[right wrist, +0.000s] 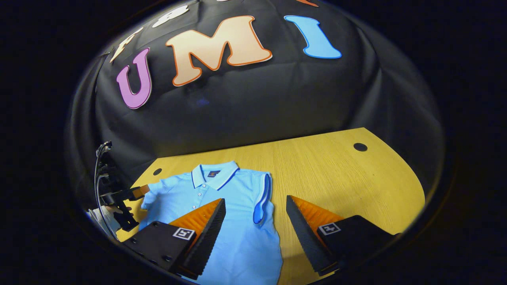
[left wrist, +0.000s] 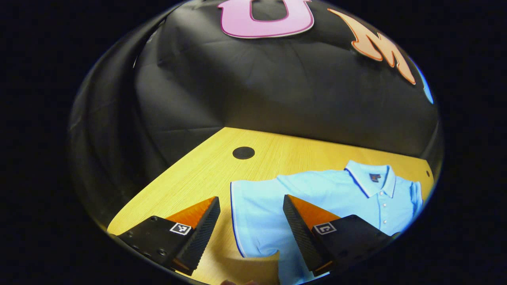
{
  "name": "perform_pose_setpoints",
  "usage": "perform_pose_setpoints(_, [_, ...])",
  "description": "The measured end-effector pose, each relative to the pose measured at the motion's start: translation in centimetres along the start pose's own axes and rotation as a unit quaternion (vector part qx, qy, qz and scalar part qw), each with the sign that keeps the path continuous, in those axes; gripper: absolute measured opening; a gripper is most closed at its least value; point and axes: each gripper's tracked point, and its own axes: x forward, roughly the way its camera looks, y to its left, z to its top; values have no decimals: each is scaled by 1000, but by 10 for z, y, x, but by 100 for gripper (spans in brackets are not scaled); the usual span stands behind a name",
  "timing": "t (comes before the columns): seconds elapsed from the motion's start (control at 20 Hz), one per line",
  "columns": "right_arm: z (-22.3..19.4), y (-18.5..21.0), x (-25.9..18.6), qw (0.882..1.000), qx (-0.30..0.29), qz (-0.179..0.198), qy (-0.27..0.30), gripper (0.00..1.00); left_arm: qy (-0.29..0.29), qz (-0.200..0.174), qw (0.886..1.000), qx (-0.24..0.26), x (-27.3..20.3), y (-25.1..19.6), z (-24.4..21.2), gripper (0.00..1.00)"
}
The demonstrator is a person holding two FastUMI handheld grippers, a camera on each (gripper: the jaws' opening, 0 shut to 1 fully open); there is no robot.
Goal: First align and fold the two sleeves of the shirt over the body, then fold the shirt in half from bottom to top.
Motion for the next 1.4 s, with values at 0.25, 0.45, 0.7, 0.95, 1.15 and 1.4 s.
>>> perform_pose_setpoints(0.25, [-7, -19, -3, 1000, 4, -18, 7, 97, 29, 1, 999, 31, 13, -8, -14, 95])
perform_pose_setpoints(0.45, [-9, -22, 0, 1000, 11, -17, 9, 97, 37, -26, 999, 22, 12, -24, -18, 86])
perform_pose_setpoints(0.7, [-12, -30, -2, 1000, 13, -20, 13, 97, 42, -61, 997, 29, 12, -49, -19, 18])
perform_pose_setpoints(0.95, [-10, -44, -12, 999, 22, -30, 9, 97, 48, -110, 992, 36, -1, -88, -5, 0])
perform_pose_setpoints(1.15, [-8, -49, -17, 999, 32, -34, 6, 97, 29, -158, 987, 24, -26, -138, 16, 0])
perform_pose_setpoints(1.4, [-18, -43, -14, 999, 40, -33, 8, 97, 38, -191, 979, 56, -39, -186, 1, 0])
